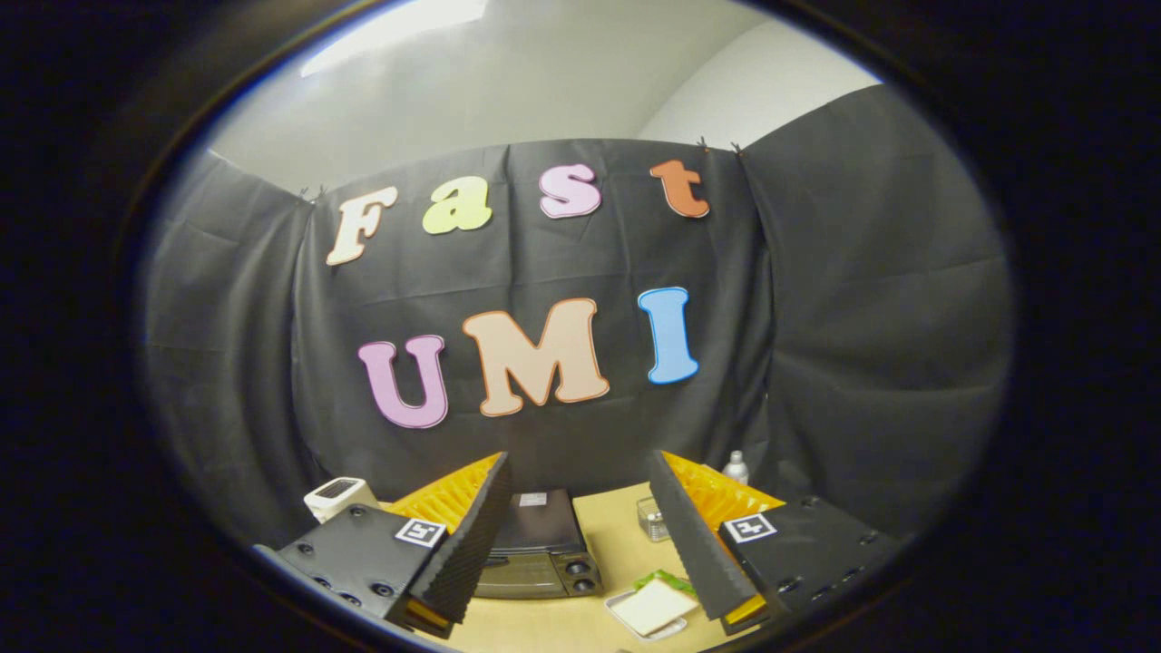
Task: Open the toaster oven, put the food inside, and close the toaster oven door.
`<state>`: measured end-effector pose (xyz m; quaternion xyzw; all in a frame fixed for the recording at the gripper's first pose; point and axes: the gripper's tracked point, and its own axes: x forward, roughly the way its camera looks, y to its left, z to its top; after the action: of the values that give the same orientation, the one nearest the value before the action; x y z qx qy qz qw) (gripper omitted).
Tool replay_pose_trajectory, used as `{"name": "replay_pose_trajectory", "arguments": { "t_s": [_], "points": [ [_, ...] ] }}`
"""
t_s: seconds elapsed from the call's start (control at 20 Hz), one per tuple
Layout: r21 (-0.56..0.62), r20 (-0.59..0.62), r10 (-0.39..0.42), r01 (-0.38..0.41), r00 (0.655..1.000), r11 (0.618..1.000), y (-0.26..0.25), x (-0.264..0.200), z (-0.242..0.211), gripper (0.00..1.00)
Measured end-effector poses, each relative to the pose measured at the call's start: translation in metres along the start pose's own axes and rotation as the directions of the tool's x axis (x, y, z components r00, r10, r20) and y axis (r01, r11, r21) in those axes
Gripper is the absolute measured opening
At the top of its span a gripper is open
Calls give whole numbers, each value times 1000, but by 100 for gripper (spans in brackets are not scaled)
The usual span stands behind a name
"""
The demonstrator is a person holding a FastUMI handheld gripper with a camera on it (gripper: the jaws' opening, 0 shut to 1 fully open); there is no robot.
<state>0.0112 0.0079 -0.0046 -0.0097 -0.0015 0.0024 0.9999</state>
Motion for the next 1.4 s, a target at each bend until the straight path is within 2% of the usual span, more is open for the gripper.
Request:
{"name": "replay_pose_trajectory", "arguments": {
  "t_s": [0.4, 0.85, 1.05, 1.4],
  "points": [
    [-18, -11, 51, -51, 999, 999, 30, 25, -20, 95],
    [-28, -52, 188, -189, 981, 982, 123, 48, -93, 95],
    [-2, -67, 199, -200, 978, 980, 148, 65, -125, 95],
    [-6, -144, 185, -188, 972, 982, 159, 93, -189, 95]
  ]
}}
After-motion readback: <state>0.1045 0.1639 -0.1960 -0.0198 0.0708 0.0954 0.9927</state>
